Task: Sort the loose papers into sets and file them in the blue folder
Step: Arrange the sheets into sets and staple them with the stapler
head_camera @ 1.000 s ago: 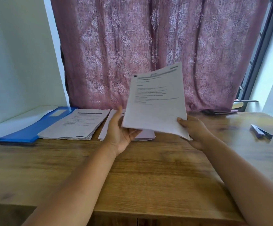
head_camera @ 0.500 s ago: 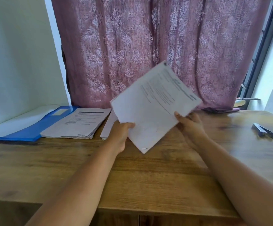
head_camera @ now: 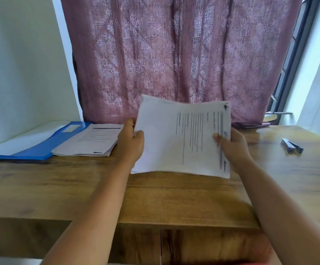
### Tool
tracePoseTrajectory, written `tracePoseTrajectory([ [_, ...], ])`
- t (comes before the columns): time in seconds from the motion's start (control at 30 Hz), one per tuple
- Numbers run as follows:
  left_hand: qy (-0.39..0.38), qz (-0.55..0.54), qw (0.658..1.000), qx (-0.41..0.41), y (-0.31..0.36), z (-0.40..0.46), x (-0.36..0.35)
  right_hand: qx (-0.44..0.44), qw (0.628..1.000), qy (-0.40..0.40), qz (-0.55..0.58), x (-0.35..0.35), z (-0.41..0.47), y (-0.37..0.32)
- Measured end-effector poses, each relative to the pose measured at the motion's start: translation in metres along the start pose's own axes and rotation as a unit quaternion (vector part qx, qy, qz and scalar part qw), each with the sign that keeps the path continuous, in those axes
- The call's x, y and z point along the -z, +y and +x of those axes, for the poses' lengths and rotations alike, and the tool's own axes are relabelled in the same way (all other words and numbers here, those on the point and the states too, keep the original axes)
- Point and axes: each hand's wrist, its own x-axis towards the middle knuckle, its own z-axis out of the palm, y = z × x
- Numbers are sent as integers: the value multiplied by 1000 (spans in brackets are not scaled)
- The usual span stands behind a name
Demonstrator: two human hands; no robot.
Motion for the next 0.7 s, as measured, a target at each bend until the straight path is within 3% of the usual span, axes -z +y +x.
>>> tracePoseTrajectory([
  [0.13,94,-24,985,-140,21,-22,1,146,988,57,-8,3,-34,-41],
  [0.23,149,-43,971,-184,24,-41,1,220,974,53,11,9,-62,-59],
  [0.3,124,-31,978,-166,12,-60,-2,198,979,24,-27,10,-81,-43],
  [0.4,22,1,996,-87,-12,-83,-8,130,988,-24,-82,8,-104,-9],
  [0.6,37,16,997,-71,-8,-81,3,109,991,26,-74,16,-101,-13],
  [0.7,-40,58,997,-17,-19,-82,0,42,991,-20,-128,18,-97,2],
])
